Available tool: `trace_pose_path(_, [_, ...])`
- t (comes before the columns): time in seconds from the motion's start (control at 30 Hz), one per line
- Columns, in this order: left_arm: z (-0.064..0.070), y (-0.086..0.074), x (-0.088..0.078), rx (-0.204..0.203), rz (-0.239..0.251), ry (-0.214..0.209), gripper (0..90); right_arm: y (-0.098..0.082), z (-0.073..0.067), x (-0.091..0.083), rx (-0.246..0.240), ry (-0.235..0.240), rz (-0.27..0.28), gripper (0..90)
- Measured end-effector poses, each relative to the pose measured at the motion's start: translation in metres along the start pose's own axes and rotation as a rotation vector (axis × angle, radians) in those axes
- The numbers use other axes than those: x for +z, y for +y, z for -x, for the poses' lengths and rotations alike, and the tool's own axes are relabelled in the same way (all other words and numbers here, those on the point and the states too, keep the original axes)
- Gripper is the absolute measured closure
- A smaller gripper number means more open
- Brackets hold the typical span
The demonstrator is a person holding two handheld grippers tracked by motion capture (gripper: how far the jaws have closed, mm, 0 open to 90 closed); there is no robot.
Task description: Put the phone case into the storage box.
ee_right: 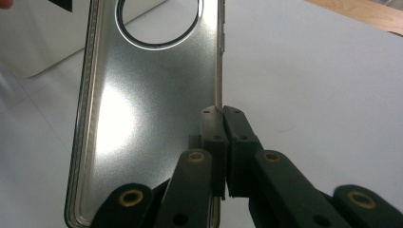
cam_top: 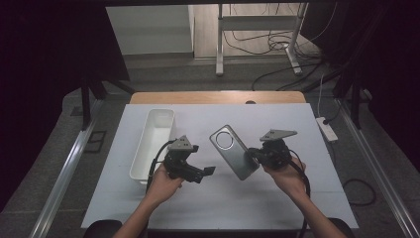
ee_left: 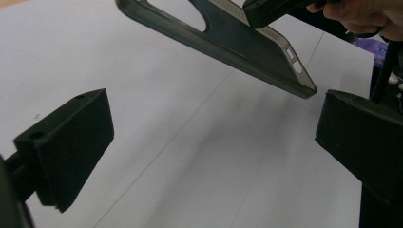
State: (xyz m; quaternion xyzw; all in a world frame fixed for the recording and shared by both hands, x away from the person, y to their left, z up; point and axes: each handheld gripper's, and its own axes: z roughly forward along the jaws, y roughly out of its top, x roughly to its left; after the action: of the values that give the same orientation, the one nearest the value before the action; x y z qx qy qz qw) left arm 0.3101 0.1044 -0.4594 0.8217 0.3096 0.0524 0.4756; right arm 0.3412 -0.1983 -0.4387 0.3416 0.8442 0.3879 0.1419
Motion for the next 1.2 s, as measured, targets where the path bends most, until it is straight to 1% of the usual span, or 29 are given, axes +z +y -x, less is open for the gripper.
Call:
trace_pose_path(0.03, [0.001, 0.000, 0.001, -0.001, -0.008, -0.001, 0.0, 0.000, -0.001, 0.000, -0.001, 0.001, -0.001, 88.5])
trace_pose_path(0.13, [0.001, 0.001, 0.003, 0.001, -0.012, 0.002, 0.5, 0.001, -0.004, 0.001, -0.007, 0.006, 0.003, 88.5])
trace_pose_path(0.33, [0.004, 0.002, 0.007, -0.013, -0.023, -0.002, 1.6, 0.002, -0.011, 0.002, -0.015, 0.014, 0.013, 88.4])
trace_pose_path(0.43, [0.007, 0.003, 0.011, -0.024, -0.034, -0.013, 1.3, 0.003, -0.016, 0.003, -0.022, 0.020, 0.018, 88.5])
trace_pose_path(0.5, [0.008, 0.004, 0.013, -0.021, -0.040, -0.010, 0.9, 0.004, -0.019, 0.004, -0.025, 0.027, 0.021, 88.5])
trace_pose_path(0.57, [0.009, 0.004, 0.014, -0.024, -0.040, -0.023, 0.5, 0.004, -0.023, 0.005, -0.032, 0.033, 0.021, 88.5])
trace_pose_path(0.6, [0.009, 0.004, 0.014, -0.024, -0.040, -0.023, 0.5, 0.004, -0.023, 0.005, -0.032, 0.033, 0.021, 88.5])
trace_pose_path(0.67, [0.011, 0.005, 0.016, -0.035, -0.045, -0.027, 0.6, 0.004, -0.026, 0.006, -0.037, 0.036, 0.020, 88.5])
trace_pose_path(0.77, [0.013, 0.005, 0.019, -0.047, -0.062, -0.019, 3.2, 0.005, -0.031, 0.008, -0.039, 0.043, 0.024, 88.4])
trace_pose_path(0.9, [0.012, 0.005, 0.020, -0.082, -0.065, -0.036, 10.3, 0.005, -0.036, 0.010, -0.047, 0.051, 0.027, 88.4])
trace_pose_path(1.13, [0.008, 0.003, 0.021, -0.132, -0.085, -0.065, 30.7, 0.005, -0.040, 0.012, -0.056, 0.055, 0.031, 88.4])
trace_pose_path(1.17, [0.008, 0.003, 0.021, -0.132, -0.085, -0.065, 32.9, 0.005, -0.040, 0.012, -0.056, 0.055, 0.031, 88.4])
trace_pose_path(1.2, [0.006, 0.002, 0.022, -0.150, -0.090, -0.079, 35.8, 0.005, -0.040, 0.012, -0.059, 0.052, 0.030, 88.4])
